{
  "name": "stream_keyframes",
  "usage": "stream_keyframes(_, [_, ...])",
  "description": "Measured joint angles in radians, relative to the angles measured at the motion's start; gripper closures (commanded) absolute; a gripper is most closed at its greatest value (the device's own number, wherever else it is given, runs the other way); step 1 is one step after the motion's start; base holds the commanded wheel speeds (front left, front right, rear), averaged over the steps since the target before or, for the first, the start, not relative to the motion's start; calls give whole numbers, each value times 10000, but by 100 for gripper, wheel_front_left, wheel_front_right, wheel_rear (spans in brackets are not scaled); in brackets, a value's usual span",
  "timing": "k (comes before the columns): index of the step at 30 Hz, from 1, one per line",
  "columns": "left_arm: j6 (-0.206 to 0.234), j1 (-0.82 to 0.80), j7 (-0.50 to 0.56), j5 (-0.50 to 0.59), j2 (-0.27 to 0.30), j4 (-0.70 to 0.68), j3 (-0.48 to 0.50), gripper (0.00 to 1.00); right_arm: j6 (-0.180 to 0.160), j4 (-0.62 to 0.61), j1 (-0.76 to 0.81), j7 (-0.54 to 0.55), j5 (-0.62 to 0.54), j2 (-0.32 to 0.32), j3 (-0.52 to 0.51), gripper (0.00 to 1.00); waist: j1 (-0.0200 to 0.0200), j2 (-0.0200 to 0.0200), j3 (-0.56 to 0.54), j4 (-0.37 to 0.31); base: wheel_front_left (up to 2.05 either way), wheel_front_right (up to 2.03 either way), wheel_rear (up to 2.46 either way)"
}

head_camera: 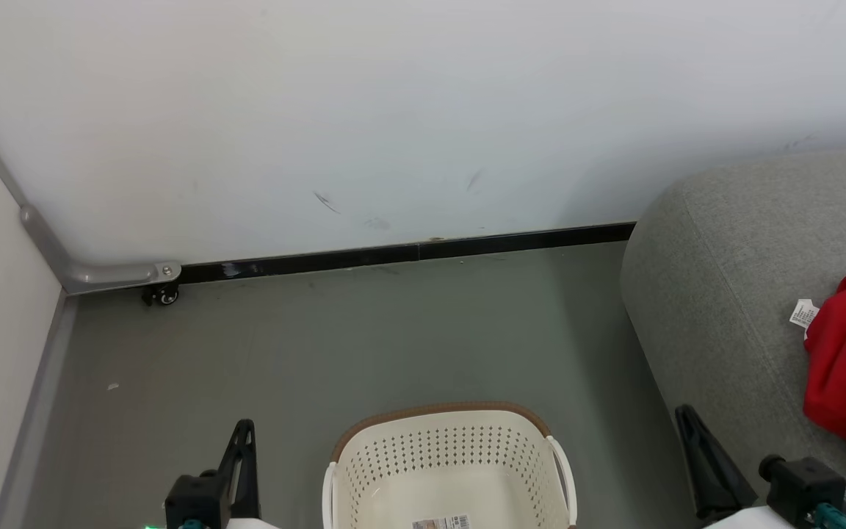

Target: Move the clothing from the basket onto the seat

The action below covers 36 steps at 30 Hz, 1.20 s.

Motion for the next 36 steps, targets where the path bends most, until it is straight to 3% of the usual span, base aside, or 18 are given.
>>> stream_keyframes(7, [-56,254,113,-349,-155,128,15,100,0,288,259,-2,334,40,13,100,0,0,11,4,0,0,0])
stream_keyframes(21, [-591,285,564,-2621,-286,-221,606,100,0,303,51,301,2880,40,-109,100,8,0,63,54,0,0,0])
stream_keyframes(36, [-1292,287,1076,-4627,-506,-433,1244,100,0,297,-162,633,4936,40,-316,100,134,0,19,89,0,0,0])
